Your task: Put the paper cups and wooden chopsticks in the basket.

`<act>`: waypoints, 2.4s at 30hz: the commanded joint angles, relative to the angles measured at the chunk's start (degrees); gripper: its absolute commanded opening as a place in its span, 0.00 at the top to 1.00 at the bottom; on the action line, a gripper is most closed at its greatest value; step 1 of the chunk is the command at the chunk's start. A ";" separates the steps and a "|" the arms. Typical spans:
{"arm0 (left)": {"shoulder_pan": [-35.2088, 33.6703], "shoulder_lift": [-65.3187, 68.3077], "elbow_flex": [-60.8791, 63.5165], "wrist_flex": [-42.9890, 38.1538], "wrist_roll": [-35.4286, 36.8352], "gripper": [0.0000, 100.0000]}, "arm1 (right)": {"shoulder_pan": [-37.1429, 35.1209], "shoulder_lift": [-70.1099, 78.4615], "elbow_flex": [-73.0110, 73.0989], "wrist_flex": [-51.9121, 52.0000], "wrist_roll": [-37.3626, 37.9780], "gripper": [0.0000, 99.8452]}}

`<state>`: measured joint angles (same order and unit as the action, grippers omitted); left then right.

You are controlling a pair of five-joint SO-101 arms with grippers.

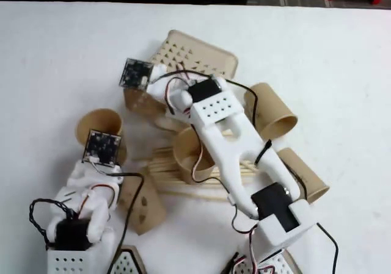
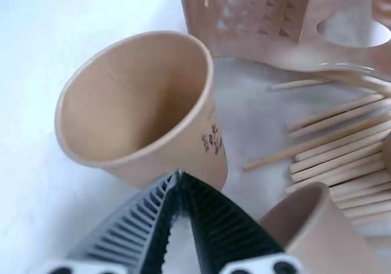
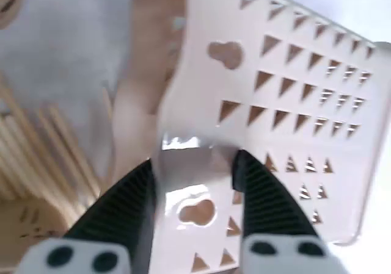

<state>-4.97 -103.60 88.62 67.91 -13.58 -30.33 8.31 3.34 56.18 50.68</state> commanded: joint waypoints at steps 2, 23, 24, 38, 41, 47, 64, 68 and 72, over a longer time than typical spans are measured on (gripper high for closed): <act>-0.31 -0.84 -0.35 -1.32 -0.44 0.97 | 2.95 -2.86 -1.05 -3.56 0.09 0.96; -0.22 -0.84 3.34 -6.51 -0.44 0.97 | 10.15 -13.49 -1.76 1.19 -1.76 0.98; -0.22 -0.84 3.34 -6.51 -0.44 0.97 | 10.15 -13.49 -2.64 2.33 -3.25 0.98; -0.22 -0.84 3.34 -6.59 -0.44 0.97 | 11.65 -11.91 -15.47 12.88 -7.91 0.98; -0.22 -0.84 3.34 -6.59 -0.44 0.97 | 13.76 -9.19 -15.91 11.91 -7.82 0.98; -0.22 -0.84 3.34 -6.59 -0.44 0.97 | 17.54 -4.62 -15.91 8.04 -8.18 0.93; -0.22 -0.84 3.34 -6.42 -0.44 0.97 | 7.87 -14.81 -15.74 7.34 -21.27 0.71; -0.22 -0.84 3.34 -6.42 -0.44 0.97 | 7.08 -11.38 -15.91 3.30 -23.65 0.71; -0.22 -0.84 3.34 -6.42 -0.44 0.97 | 6.46 -7.08 -15.91 -0.04 -24.00 0.71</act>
<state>-4.97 -103.78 92.40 62.81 -13.67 -22.68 0.31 -10.55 58.90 27.38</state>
